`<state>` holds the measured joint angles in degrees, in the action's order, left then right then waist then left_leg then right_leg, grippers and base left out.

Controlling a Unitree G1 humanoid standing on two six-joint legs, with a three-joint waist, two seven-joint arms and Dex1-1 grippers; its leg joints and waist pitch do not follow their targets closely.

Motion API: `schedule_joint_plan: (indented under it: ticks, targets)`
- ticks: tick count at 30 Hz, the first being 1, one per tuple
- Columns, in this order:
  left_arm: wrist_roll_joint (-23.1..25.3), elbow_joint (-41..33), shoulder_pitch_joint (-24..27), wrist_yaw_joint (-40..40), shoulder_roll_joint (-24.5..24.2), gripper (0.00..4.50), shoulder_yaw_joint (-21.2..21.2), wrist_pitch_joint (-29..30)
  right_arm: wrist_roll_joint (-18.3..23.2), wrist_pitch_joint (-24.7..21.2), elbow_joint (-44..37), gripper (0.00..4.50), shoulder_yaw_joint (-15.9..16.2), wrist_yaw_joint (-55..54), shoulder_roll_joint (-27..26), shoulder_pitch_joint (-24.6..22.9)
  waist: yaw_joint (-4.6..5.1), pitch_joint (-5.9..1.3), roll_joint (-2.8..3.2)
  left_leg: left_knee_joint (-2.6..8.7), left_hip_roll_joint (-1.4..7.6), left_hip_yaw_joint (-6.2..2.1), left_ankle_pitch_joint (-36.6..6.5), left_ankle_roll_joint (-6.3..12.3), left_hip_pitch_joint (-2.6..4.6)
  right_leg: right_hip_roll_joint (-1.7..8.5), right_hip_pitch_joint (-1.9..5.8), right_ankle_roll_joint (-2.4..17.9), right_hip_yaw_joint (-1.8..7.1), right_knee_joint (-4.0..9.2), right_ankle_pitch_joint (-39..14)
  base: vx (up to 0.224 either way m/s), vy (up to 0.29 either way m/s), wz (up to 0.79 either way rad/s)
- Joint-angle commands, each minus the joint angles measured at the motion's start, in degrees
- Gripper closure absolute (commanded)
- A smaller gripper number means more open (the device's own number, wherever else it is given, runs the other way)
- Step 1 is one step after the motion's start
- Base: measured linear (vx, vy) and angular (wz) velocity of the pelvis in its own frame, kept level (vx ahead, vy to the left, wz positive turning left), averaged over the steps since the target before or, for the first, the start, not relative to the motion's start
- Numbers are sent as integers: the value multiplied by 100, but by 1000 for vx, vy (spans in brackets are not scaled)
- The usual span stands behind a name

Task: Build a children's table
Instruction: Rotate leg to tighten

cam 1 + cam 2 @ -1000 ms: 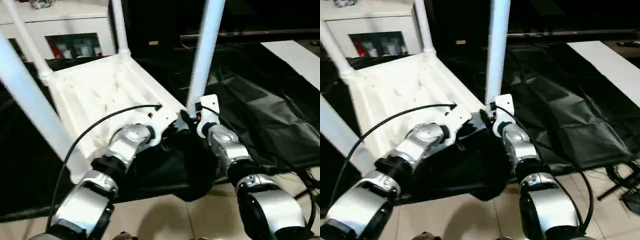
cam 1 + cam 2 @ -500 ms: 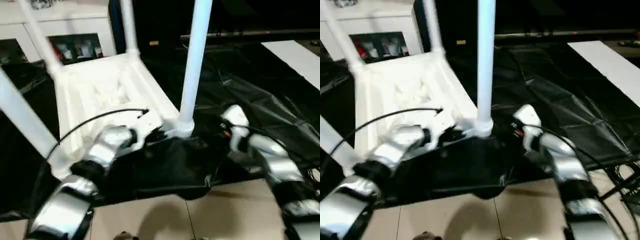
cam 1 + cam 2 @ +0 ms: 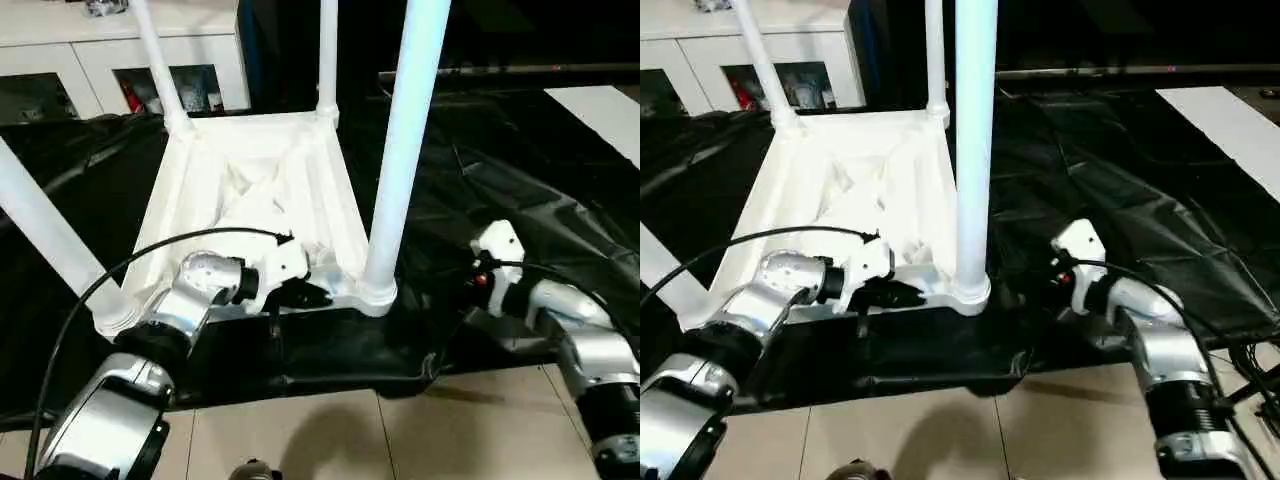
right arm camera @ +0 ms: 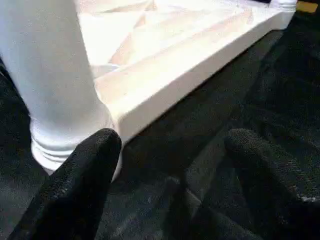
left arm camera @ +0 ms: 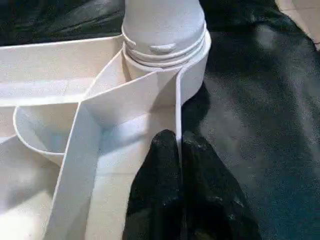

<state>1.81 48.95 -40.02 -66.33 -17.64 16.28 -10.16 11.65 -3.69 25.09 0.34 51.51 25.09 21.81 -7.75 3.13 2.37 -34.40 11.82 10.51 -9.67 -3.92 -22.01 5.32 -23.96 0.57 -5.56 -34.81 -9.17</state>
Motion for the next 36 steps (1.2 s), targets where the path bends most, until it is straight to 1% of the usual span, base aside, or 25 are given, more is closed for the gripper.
schedule_joint_plan:
  ticks: [1, 6, 7, 8, 10, 11, 13, 14, 15, 16, 17, 20, 23, 25, 26, 27, 28, 29, 30, 31, 32, 33, 34, 35, 36]
  targets:
    - [-316, -194, -146, -83, -29, 387, -297, 157, 104, -124, -208, 73, -51, -28, -40, -88, 19, -423, -78, 404, 139, -43, -1468, 302, 88, 331, 329, 1054, 258, 472, -1767, 0, 0, 0]
    - [-583, -759, 114, -390, -176, 346, -384, 232, 175, -250, -537, 73, -66, -140, -70, -277, 7, -404, -140, 420, 160, -41, -1436, 302, 81, 348, 322, 1060, 271, 463, -1847, 0, 0, 0]
    - [-706, -1006, 220, -427, -212, 337, -446, 300, 224, -324, -670, 73, -92, -193, -77, -349, 1, -405, -141, 425, 164, -48, -1429, 309, 80, 360, 330, 1046, 273, 463, -1884, 0, 0, 0]
    - [-880, -1388, 374, -442, -253, 329, -539, 479, 278, -430, -859, 73, -125, -241, -79, -448, 3, -403, -93, 432, 178, -49, -1445, 288, 88, 361, 316, 1022, 281, 454, -1940, 0, 0, 0]
    - [-1069, -1868, 571, -322, -269, 319, -690, 711, 311, -539, -1099, 73, -152, -272, -79, -567, 17, -399, -100, 431, 174, -38, -1430, 280, 83, 335, 305, 1042, 286, 449, -1862, 0, 0, 0]
    - [-1306, -2685, 981, 69, -267, 312, -939, 1120, 358, -703, -1513, 73, -164, -349, -90, -784, 20, -391, -45, 451, 208, -56, -1515, 227, 79, 355, 321, 1051, 296, 432, -1852, 0, 0, 0]
    - [-1313, -3101, 1226, 448, -228, 294, -1081, 1303, 381, -823, -1718, 73, -186, -454, -112, -884, 43, -371, -70, 459, 185, -42, -1658, 235, 94, 327, 289, 998, 286, 490, -2032, 0, 0, 0]
    - [-1137, -3518, 1545, 1083, -110, 287, -1266, 1498, 329, -909, -1915, 73, -232, -714, -186, -996, 58, -366, -48, 467, 175, -61, -1751, 188, 92, 327, 306, 940, 278, 494, -2187, 0, 0, 0]
    - [-746, -4294, 2352, 2159, 248, 287, -1550, 1676, 268, -872, -2301, 73, -308, -1198, -451, -1280, 109, -377, -88, 487, 235, -71, -1694, 136, 74, 327, 326, 924, 290, 478, -2008, 0, 0, 0]
    - [-608, -4515, 2605, 2454, 372, 283, -1622, 1716, 264, -862, -2414, 73, -322, -1328, -542, -1374, 136, -343, -93, 489, 227, -68, -1709, 165, 50, 326, 315, 891, 283, 503, -2035, 0, 0, 0]
    - [-630, -4815, 2961, 2743, 610, 261, -1727, 1710, 305, -1017, -2519, 73, -358, -1552, -680, -1491, 208, -331, -96, 464, 141, -49, -1928, 166, 101, 306, 275, 553, 234, 625, -2922, 0, 0, 0]
    - [-647, -5587, 3950, 3406, 1226, 261, -1952, 1653, 397, -1219, -2738, 73, -400, -1944, -954, -1829, 266, -321, -82, 496, 138, -76, -1975, 174, 78, 270, 245, 348, 226, 709, -3110, 0, 0, 0]
    - [-478, -5869, 4338, 3518, 1293, 261, -1899, 1444, 252, -1052, -2750, 73, -377, -2052, -1017, -1899, 311, -297, -97, 519, 130, -98, -2188, 181, 59, 259, 233, 209, 212, 762, -3238, 0, 0, 0]
    - [-321, -6248, 4628, 3824, 1271, 261, -1811, 1660, 175, -1125, -2791, 73, -346, -2182, -1076, -1894, 348, -276, -58, 542, 167, -150, -2431, 42, 113, 151, 193, 123, 151, 775, -3220, 0, 0, 0]
    - [-248, -6432, 4720, 4008, 1295, 261, -1798, 1760, 127, -1147, -2769, 73, -308, -2228, -1104, -1855, 339, -207, -121, 710, 103, -419, -2751, 77, -240, 185, 450, 127, -116, 573, -2888, -28, -16, 25]
    - [-218, -6598, 4770, 4196, 1362, 261, -1820, 1903, 60, -1099, -2679, 73, -278, -2276, -1139, -1791, 361, -252, 111, 947, 419, -758, -3703, -2, -91, 47, 447, 246, -159, 423, -2297, -28, -16, 25]
    - [-223, -6635, 4768, 4255, 1388, 261, -1852, 1925, 32, -1068, -2614, 73, -267, -2292, -1151, -1751, 471, -252, 203, 1115, 681, -1161, -4186, 25, -26, 3, 417, 552, -92, 36, -1409, 0, -63, 56]
    - [-202, -6665, 4759, 4343, 1421, 261, -1909, 1907, 11, -1034, -2526, 73, -249, -2324, -1169, -1695, 586, -205, 173, 1196, 761, -1424, -4342, 176, 65, -94, 306, 795, -17, -259, -1226, 25, -127, 62]
    - [-188, -6685, 4764, 4374, 1438, 261, -1923, 1905, 13, -1038, -2514, 73, -239, -2345, -1171, -1683, 622, -187, 143, 1209, 748, -1536, -4223, 271, 74, -105, 278, 875, 46, -356, -1288, 25, -127, 62]
    - [-232, -6691, 4750, 4436, 1477, 261, -1991, 1944, 108, -1091, -2485, 73, -240, -2352, -1214, -1653, 591, -186, 133, 1178, 634, -1547, -4107, 375, 32, -105, 277, 959, 120, -392, -1395, 9, -191, 66]
    - [-267, -6693, 4741, 4475, 1503, 261, -2034, 1980, 181, -1130, -2469, 73, -242, -2353, -1245, -1635, 552, -159, -61, 788, 27, -1196, -3312, 604, -201, 144, 370, 1785, 297, 209, -1909, -48, -240, 61]
    - [-290, -6719, 4765, 4498, 1500, 261, -2030, 2002, 176, -1122, -2461, 73, -163, -2267, -1219, -1611, 557, -191, -204, 185, -208, -696, -2821, 409, 117, 195, 89, 1952, 393, 699, -2857, -48, -240, 61]
    - [-302, -6737, 4783, 4510, 1490, 261, -2020, 2012, 158, -1106, -2454, 73, -104, -2199, -1196, -1594, 414, -208, -375, -764, -594, -266, -2159, 589, 331, 357, 11, 2095, 360, 1031, -3562, -100, -248, 25]
    - [-297, -6810, 4915, 4535, 1462, 261, -1951, 2058, 158, -1114, -2456, 73, 30, -1952, -1125, -1593, 166, -169, -499, -639, -484, -322, -759, 580, -321, 556, 620, 265, 792, 762, -4404, -3, -212, 3]
    - [-297, -6810, 4915, 4535, 1462, 261, -1951, 2058, 158, -1114, -2456, 73, 30, -1952, -1125, -1593, 37, -214, -499, -480, -456, -359, -659, 595, -281, 571, 652, -440, 925, 709, -4224, -3, -212, 3]
